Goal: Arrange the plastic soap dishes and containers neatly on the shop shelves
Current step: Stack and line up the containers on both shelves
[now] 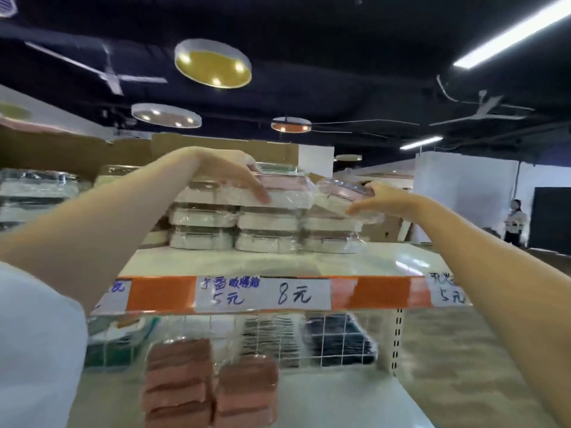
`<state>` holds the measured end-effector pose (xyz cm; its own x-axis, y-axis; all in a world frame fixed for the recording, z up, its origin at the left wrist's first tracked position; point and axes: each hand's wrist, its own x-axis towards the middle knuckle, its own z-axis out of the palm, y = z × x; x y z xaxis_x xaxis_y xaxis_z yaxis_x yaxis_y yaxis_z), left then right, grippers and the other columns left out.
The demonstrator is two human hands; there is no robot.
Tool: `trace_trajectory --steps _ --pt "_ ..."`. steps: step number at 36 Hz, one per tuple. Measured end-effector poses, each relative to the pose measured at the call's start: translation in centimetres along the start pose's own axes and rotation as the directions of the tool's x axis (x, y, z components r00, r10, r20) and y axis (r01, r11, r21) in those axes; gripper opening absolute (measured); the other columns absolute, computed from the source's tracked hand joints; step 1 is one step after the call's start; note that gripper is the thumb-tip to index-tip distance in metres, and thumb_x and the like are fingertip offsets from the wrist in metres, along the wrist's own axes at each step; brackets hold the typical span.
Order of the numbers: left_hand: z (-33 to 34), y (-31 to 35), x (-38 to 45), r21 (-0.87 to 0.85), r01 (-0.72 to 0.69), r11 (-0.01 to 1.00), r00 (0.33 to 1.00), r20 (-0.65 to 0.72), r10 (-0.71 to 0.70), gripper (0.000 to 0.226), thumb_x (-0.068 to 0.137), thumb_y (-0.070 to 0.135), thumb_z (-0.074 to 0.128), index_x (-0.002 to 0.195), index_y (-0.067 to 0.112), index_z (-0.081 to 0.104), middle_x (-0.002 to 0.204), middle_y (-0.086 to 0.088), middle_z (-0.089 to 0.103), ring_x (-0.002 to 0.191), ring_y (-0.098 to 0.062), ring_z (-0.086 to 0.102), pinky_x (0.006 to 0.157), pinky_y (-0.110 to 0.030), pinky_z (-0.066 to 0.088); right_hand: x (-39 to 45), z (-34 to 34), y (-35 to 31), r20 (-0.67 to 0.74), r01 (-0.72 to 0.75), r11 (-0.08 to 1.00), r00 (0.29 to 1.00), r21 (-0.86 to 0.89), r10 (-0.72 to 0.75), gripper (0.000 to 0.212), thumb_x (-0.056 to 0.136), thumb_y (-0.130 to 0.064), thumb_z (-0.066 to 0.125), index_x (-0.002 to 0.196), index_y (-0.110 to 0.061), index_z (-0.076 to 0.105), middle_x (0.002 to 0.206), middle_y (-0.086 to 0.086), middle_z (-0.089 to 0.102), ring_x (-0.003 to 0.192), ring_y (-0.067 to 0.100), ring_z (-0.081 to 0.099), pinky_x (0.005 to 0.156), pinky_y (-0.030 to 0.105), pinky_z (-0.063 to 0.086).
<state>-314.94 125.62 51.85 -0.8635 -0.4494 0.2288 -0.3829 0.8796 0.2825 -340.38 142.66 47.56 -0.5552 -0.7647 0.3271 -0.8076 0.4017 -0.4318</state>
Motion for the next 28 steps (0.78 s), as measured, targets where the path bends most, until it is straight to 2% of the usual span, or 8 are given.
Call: trace_trajectory --steps 2,6,9,12,14,18,23,28 --pt "0.0 0.8 0.2 0.005 0.028 1.000 0.999 -0.033 -0.028 0.094 0.042 0.066 0.075 0.119 0.016 0.055 0.124 -0.007 0.056 0.107 -0.023 0.053 0.096 -0.041 0.043 1.8 -0.8 0.9 0.017 0.023 0.999 1.000 -0.021 -0.023 0.102 0.054 -0.067 0.072 0.136 -0.014 0.043 0.125 0.003 0.052 0.110 0.020 0.053 0.099 0.040 0.047" --pt "0.3 2.5 1.0 -0.040 0.080 0.996 0.993 -0.080 -0.083 0.102 0.035 0.067 0.072 0.118 0.011 0.056 0.113 -0.007 0.057 0.094 -0.021 0.049 0.079 -0.035 0.041 5.1 -1.7 2.8 0.081 0.069 0.997 0.994 0.028 -0.071 0.073 0.075 -0.044 0.075 0.130 -0.011 0.039 0.125 0.006 0.048 0.111 0.021 0.050 0.102 0.042 0.044" --pt "0.8 4.0 1.6 -0.040 0.126 0.991 0.987 -0.091 -0.130 0.104 0.036 0.067 0.070 0.118 0.006 0.054 0.112 -0.008 0.052 0.094 -0.017 0.043 0.080 -0.034 0.035 6.9 -1.6 3.5 0.135 0.105 0.992 0.984 0.065 -0.113 0.088 0.077 -0.044 0.074 0.144 -0.013 0.027 0.137 0.006 0.039 0.121 0.022 0.043 0.106 0.039 0.040" --pt "1.2 5.4 2.0 -0.045 0.169 0.985 0.980 -0.103 -0.172 0.105 0.037 0.065 0.070 0.121 0.004 0.055 0.105 -0.003 0.049 0.092 -0.017 0.042 0.079 -0.033 0.034 8.4 -1.0 3.7 0.197 0.161 0.979 0.963 0.124 -0.183 0.089 0.079 -0.040 0.073 0.147 -0.010 0.024 0.144 0.007 0.035 0.126 0.022 0.040 0.105 0.035 0.039" --pt "1.5 6.2 2.3 -0.041 0.210 0.977 0.970 -0.115 -0.213 0.104 0.038 0.066 0.071 0.123 0.007 0.054 0.109 -0.007 0.053 0.092 -0.019 0.045 0.081 -0.035 0.038 9.2 -0.6 3.7 0.220 0.202 0.969 0.948 0.144 -0.230 0.086 0.082 -0.037 0.072 0.147 -0.008 0.024 0.146 0.008 0.034 0.128 0.022 0.039 0.101 0.031 0.039" --pt "1.9 7.2 2.8 -0.016 0.255 0.967 0.958 -0.132 -0.255 0.082 0.052 0.058 0.073 0.119 0.016 0.054 0.121 -0.006 0.054 0.104 -0.024 0.052 0.097 -0.042 0.043 10.6 -0.1 4.1 0.267 0.243 0.955 0.921 0.169 -0.282 0.073 0.087 -0.033 0.067 0.145 -0.008 0.029 0.144 0.010 0.037 0.121 0.020 0.041 0.098 0.028 0.036" --pt "2.4 8.5 3.8 -0.019 0.280 0.960 0.950 -0.137 -0.280 0.082 0.055 0.054 0.073 0.124 0.015 0.052 0.118 0.001 0.053 0.110 -0.023 0.052 0.096 -0.039 0.042 11.2 -0.4 5.1 0.328 0.265 0.950 0.893 0.166 -0.307 0.074 0.086 -0.038 0.065 0.147 -0.015 0.030 0.146 0.004 0.035 0.127 0.020 0.039 0.109 0.037 0.035" --pt "2.7 9.2 5.0 -0.008 0.276 0.961 0.953 -0.123 -0.275 0.078 0.054 0.056 0.075 0.120 0.023 0.051 0.120 -0.001 0.054 0.112 -0.022 0.052 0.101 -0.043 0.043 10.8 -1.5 5.5 0.354 0.267 0.948 0.882 0.172 -0.312 0.068 0.086 -0.034 0.066 0.145 -0.022 0.034 0.143 0.001 0.039 0.127 0.020 0.040 0.106 0.034 0.035"
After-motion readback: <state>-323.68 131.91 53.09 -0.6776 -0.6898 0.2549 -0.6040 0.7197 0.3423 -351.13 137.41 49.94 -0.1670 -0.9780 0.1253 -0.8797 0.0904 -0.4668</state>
